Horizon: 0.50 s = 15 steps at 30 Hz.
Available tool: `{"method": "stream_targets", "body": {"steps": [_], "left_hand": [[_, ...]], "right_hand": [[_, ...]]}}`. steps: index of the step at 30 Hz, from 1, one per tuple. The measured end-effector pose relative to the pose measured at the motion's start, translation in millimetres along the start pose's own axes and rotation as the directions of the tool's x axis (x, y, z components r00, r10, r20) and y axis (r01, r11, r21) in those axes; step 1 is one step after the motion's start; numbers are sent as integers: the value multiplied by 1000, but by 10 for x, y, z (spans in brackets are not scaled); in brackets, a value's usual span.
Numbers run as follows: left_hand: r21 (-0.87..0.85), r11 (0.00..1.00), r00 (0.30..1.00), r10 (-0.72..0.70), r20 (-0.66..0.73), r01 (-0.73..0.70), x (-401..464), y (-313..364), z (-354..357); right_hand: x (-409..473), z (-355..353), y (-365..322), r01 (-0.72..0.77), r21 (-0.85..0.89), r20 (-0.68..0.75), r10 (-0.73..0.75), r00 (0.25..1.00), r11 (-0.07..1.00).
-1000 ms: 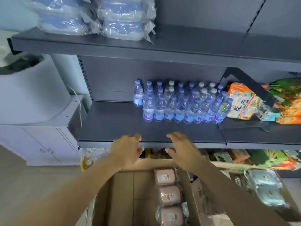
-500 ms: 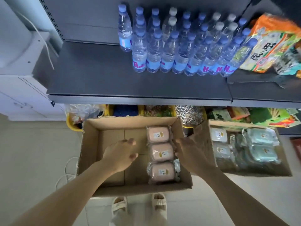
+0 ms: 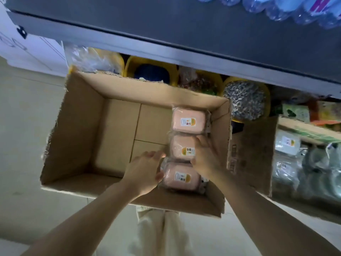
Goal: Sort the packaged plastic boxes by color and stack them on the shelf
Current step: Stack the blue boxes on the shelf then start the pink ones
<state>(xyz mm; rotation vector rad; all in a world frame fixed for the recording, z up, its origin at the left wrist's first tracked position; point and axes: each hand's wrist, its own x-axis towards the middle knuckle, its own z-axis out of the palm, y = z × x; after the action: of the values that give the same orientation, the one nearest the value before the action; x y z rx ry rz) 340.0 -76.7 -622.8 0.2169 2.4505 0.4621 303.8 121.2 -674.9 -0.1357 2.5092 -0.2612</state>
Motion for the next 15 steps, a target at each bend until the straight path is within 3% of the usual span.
{"method": "stream_targets", "body": {"steps": [9, 12, 15], "left_hand": [[18, 999, 1000, 30, 3, -30, 274, -267, 447], [8, 999, 999, 35, 8, -35, 257, -296, 446], [41, 997, 998, 60, 11, -61, 219, -272, 436]], "right_hand": [[427, 510, 130, 40, -193, -81, -57, 995, 980], [338, 382, 98, 35, -131, -85, -46, 995, 991], [146, 77, 19, 5, 113, -151, 12, 988, 994]]}}
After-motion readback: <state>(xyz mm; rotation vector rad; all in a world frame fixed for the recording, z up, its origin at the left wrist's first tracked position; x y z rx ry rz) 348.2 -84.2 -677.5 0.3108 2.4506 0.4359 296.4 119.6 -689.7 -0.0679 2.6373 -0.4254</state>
